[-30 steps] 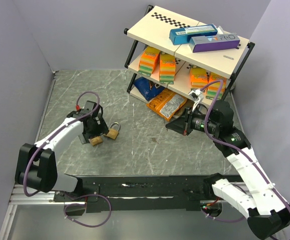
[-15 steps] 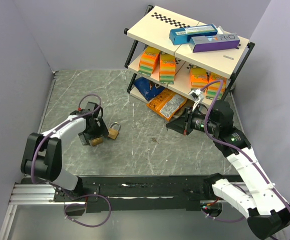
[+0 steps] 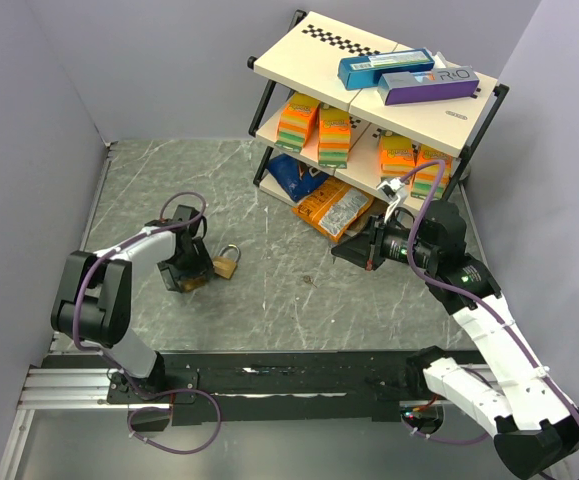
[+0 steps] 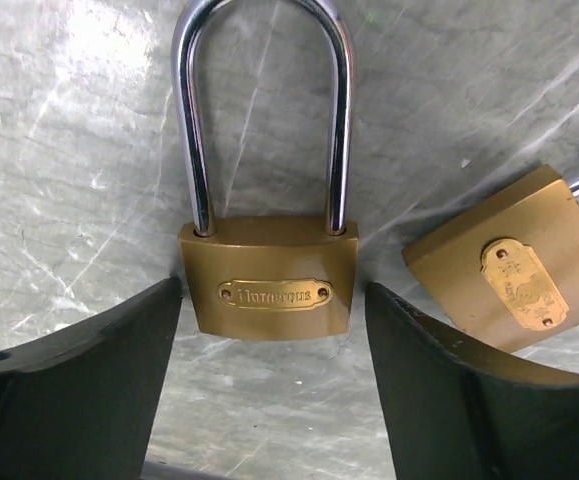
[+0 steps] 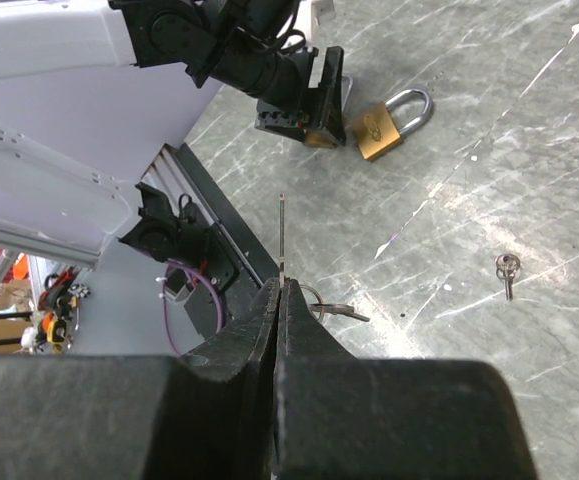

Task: Unlock with the key

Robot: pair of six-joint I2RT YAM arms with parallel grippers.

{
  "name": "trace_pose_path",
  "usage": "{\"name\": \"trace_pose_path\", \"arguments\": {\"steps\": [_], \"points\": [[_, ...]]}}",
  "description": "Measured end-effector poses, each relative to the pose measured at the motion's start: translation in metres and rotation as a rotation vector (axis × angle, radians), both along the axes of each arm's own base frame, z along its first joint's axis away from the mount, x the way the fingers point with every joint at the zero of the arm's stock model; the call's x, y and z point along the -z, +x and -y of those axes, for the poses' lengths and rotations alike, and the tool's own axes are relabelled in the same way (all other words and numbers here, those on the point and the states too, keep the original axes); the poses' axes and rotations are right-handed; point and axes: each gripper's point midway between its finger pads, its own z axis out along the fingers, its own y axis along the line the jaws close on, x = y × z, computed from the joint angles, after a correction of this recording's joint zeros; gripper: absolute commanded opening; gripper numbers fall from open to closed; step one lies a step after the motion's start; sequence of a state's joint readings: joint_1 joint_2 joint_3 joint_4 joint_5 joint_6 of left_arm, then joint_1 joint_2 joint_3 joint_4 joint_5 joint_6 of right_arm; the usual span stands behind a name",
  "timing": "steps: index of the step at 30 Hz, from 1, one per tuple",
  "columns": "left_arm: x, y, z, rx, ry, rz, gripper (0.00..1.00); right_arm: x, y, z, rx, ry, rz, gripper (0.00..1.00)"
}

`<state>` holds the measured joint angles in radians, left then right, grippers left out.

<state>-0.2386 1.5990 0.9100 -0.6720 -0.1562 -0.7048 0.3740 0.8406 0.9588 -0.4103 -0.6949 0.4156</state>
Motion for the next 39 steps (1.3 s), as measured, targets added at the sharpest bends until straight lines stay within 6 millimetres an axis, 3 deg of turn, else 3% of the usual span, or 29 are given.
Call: {"name": "trace_pose_path", "arguments": {"steps": [9, 12, 15, 16, 19, 24, 30, 34, 39], "points": [[-0.001, 0.012, -0.005, 0.003, 0.034, 0.044, 0.73, 0.001, 0.000, 0.000, -0.002, -0.005, 0.002, 0.00], [-0.001, 0.016, -0.005, 0.002, 0.034, 0.058, 0.66, 0.002, 0.001, 0.000, -0.003, -0.009, 0.001, 0.00], [-0.001, 0.018, -0.005, 0.001, 0.034, 0.068, 0.52, 0.004, 0.002, 0.000, -0.003, -0.015, -0.002, 0.00], [-0.001, 0.019, -0.004, 0.000, 0.033, 0.070, 0.41, 0.005, 0.002, 0.000, -0.001, -0.016, -0.004, 0.00], [0.000, 0.019, -0.005, -0.005, 0.035, 0.079, 0.23, 0.007, 0.003, 0.001, 0.001, -0.023, -0.012, 0.00], [-0.003, 0.018, -0.004, -0.033, 0.008, 0.142, 0.01, 0.012, 0.002, -0.001, -0.001, -0.039, -0.020, 0.00], [-0.008, 0.002, 0.003, -0.105, -0.084, 0.205, 0.01, 0.027, -0.002, -0.017, -0.051, -0.082, -0.048, 0.00], [-0.012, -0.015, 0.012, -0.171, -0.176, 0.223, 0.01, 0.043, -0.012, -0.041, -0.127, -0.120, -0.080, 0.00], [-0.018, -0.022, 0.025, -0.235, -0.280, 0.248, 0.01, 0.062, -0.012, -0.073, -0.222, -0.100, -0.137, 0.00]]}}
